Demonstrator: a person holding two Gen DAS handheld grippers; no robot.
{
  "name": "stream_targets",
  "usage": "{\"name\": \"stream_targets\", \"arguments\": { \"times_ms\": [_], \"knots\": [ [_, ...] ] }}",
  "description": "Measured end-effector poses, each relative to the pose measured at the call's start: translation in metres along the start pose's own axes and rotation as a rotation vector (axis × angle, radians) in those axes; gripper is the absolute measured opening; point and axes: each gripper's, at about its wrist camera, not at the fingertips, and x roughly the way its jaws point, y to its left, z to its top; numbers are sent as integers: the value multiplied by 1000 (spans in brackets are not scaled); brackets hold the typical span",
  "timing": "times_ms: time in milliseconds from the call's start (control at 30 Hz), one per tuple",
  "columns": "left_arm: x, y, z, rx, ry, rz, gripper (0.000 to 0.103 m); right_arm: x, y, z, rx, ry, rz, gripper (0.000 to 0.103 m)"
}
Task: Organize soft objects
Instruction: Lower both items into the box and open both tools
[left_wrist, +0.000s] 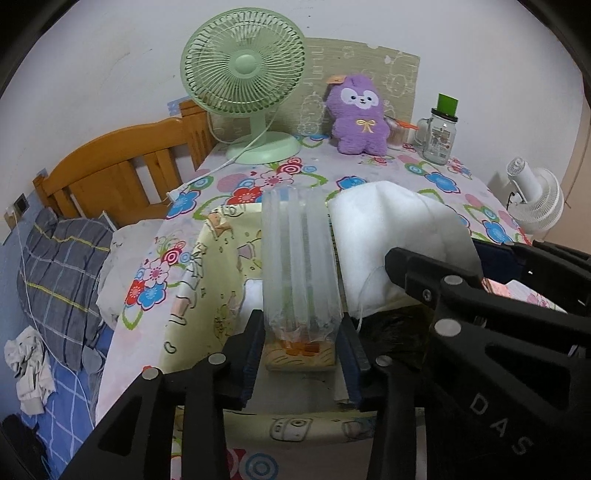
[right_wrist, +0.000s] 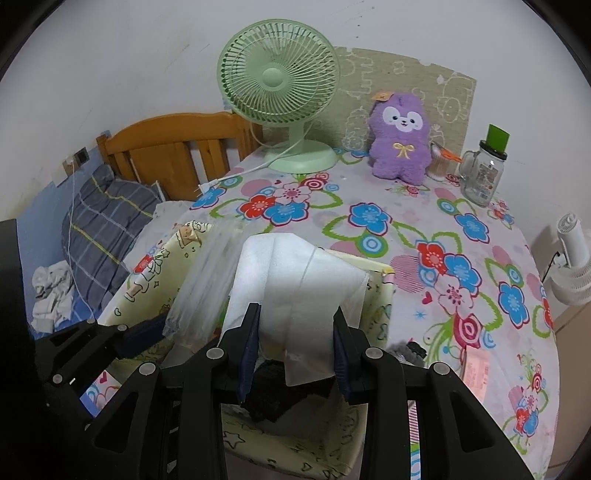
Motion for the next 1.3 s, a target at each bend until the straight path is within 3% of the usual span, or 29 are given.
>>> {"name": "stream_targets", "arguments": {
  "times_ms": [300,533,733,1300],
  "knots": [
    [2,9,1,-14,-5,25,56,8,7,2,-17,12,-9,45],
    [-1,6,0,3,-19,-3,67,5,8,1,-30,-1,-37,74],
    [-4,3,2,4,-27,-9,72,-3,6,-1,-45,-19,-69,83],
    [-23,-24,2,38,-62,-28,82,-33,-17,-12,-9,-65,-101,88]
  ]
}}
